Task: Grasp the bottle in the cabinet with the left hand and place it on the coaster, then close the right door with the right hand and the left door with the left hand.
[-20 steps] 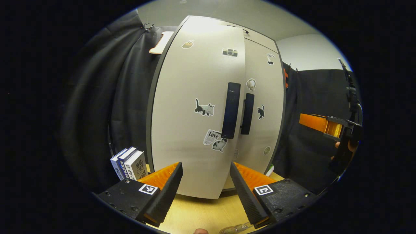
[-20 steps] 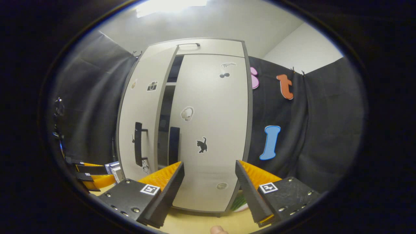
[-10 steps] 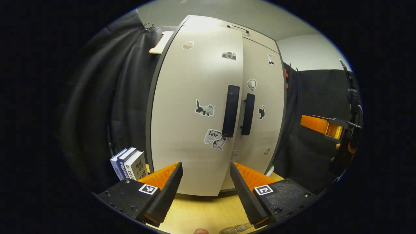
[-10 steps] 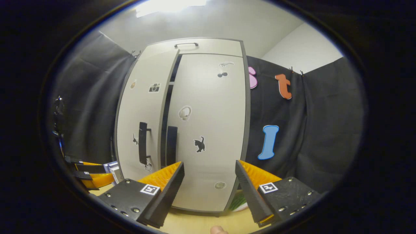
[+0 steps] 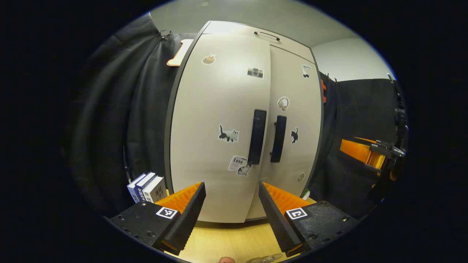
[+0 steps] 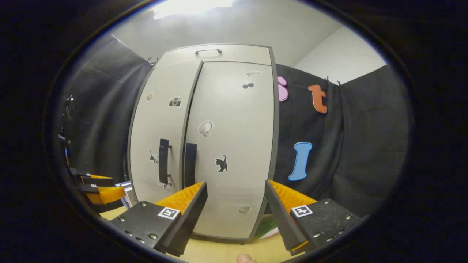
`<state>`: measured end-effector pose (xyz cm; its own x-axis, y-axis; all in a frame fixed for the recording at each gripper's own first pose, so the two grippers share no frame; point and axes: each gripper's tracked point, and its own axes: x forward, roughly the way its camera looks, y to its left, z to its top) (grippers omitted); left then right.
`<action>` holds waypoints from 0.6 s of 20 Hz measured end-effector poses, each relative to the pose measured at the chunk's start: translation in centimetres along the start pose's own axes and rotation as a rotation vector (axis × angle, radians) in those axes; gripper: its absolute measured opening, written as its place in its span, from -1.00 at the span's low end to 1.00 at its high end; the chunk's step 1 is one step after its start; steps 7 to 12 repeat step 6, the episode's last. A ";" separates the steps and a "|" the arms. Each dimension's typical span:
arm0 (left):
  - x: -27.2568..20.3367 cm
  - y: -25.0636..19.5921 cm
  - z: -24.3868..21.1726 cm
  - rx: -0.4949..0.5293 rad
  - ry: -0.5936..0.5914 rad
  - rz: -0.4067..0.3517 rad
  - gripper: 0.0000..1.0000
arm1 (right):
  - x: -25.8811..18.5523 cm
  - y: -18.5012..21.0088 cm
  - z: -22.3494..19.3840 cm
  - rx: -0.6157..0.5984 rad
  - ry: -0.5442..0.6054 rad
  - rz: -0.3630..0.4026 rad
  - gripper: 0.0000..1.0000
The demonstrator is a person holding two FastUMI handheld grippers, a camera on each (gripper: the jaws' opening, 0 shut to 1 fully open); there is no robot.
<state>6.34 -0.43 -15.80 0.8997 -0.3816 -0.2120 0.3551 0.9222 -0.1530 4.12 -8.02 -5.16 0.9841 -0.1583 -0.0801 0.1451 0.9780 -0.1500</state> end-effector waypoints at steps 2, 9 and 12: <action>0.3 -0.9 2.8 0.016 -0.032 0.011 0.85 | 0.1 -1.3 1.2 -0.008 -0.022 -0.017 0.86; 1.4 -4.5 7.8 0.038 -0.084 0.004 0.84 | 0.5 -4.2 2.9 0.000 -0.037 -0.033 0.91; 1.4 -4.5 7.8 0.038 -0.084 0.004 0.84 | 0.5 -4.2 2.9 0.000 -0.037 -0.033 0.91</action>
